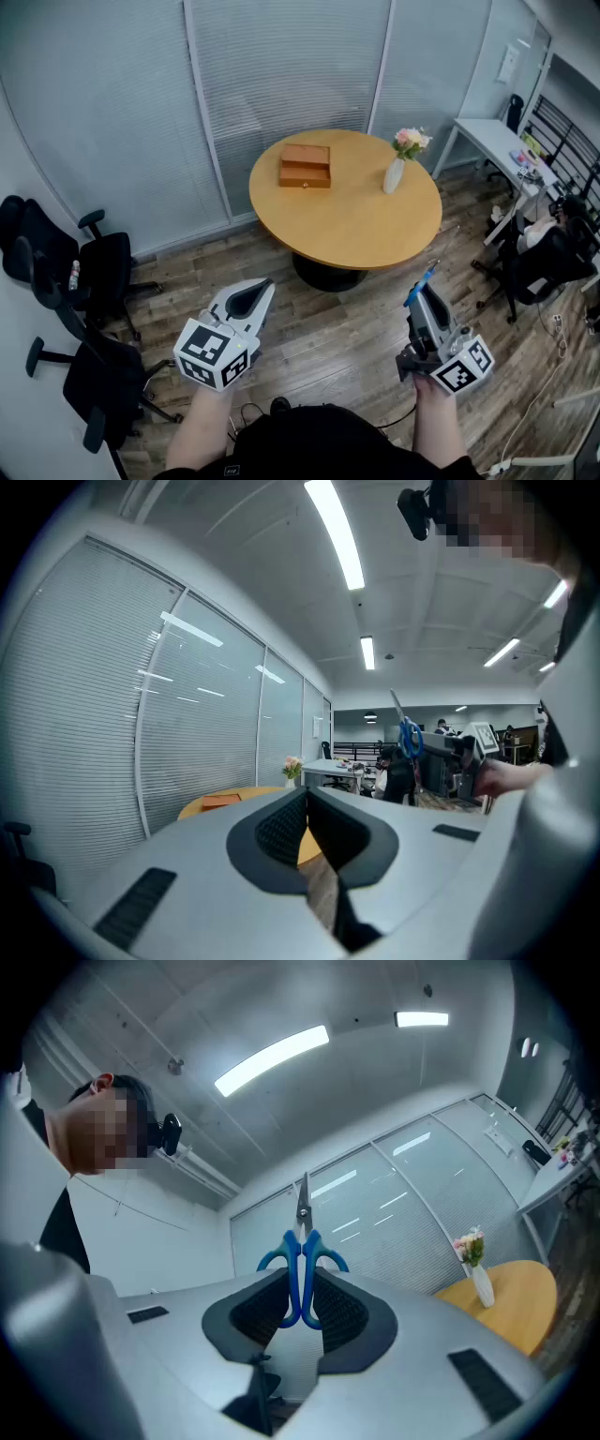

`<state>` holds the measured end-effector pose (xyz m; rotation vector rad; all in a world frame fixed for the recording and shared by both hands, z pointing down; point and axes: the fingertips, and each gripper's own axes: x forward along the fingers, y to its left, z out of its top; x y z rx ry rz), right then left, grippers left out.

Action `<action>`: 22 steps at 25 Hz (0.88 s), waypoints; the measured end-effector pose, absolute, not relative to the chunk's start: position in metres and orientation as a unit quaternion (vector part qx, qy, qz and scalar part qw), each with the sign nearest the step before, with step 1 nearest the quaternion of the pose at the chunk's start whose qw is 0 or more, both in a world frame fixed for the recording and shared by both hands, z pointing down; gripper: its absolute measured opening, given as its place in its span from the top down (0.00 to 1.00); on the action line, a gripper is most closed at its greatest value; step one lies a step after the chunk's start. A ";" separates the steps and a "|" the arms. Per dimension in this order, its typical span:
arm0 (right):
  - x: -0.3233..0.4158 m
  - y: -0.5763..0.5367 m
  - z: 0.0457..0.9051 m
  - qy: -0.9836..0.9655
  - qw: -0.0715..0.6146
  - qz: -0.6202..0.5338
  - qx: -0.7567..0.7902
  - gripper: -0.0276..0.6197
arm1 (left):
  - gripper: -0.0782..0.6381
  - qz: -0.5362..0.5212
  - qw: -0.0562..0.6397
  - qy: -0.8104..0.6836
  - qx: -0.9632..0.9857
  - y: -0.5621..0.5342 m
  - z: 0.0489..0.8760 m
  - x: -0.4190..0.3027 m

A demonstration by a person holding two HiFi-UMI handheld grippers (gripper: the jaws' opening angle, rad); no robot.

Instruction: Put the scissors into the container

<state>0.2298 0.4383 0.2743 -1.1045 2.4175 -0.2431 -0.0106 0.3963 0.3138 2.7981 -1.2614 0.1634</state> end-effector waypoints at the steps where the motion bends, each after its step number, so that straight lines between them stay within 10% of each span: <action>1: 0.226 0.436 0.275 0.883 0.230 -0.089 -0.399 0.81 | 0.87 0.052 0.033 -0.406 0.912 0.395 0.312 -0.010; 22: 0.133 0.402 0.304 0.876 0.200 -0.126 -0.420 0.81 | 0.87 0.039 0.059 -0.417 0.906 0.375 0.335 -0.110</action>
